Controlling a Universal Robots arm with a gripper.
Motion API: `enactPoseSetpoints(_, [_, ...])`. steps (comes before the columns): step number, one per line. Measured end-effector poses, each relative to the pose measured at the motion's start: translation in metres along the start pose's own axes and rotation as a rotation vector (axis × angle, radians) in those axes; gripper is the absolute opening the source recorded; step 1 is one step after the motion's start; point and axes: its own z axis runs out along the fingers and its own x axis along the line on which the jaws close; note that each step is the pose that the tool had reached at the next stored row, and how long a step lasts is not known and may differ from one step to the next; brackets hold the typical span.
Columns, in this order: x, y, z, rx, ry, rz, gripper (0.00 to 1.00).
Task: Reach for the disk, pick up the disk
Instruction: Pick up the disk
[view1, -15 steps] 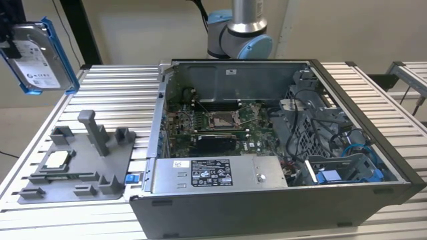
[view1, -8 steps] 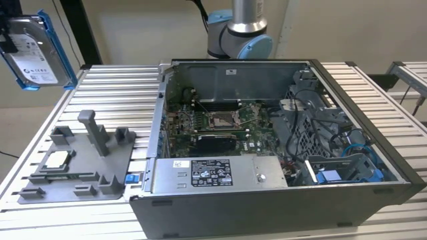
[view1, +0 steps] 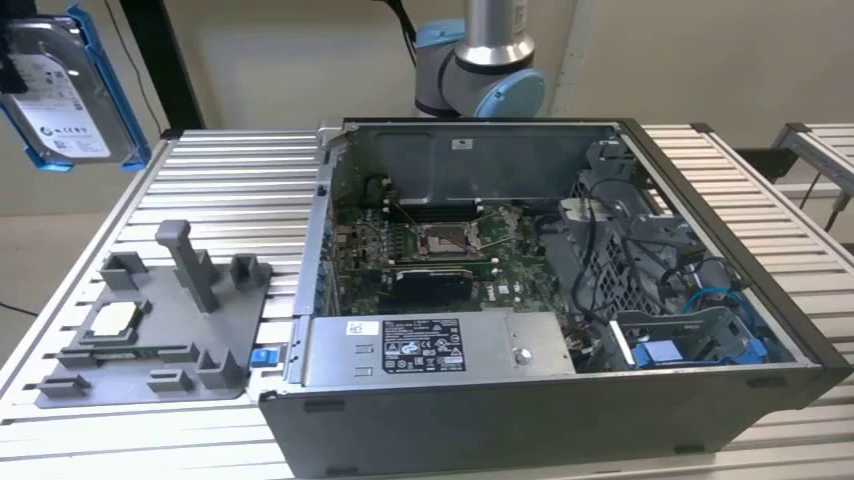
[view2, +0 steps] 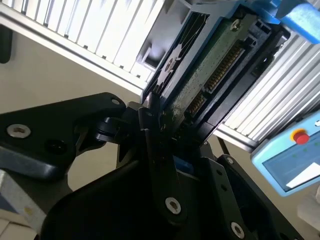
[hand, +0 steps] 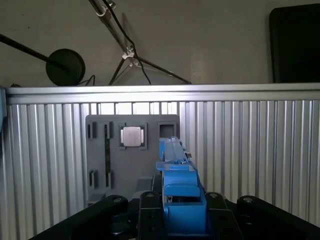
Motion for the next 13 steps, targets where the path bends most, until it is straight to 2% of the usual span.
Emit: enactPoseSetpoints(13, [-0.0002, 0.0003, -0.0198, -0.0001, 0.0001, 0.000, 0.00])
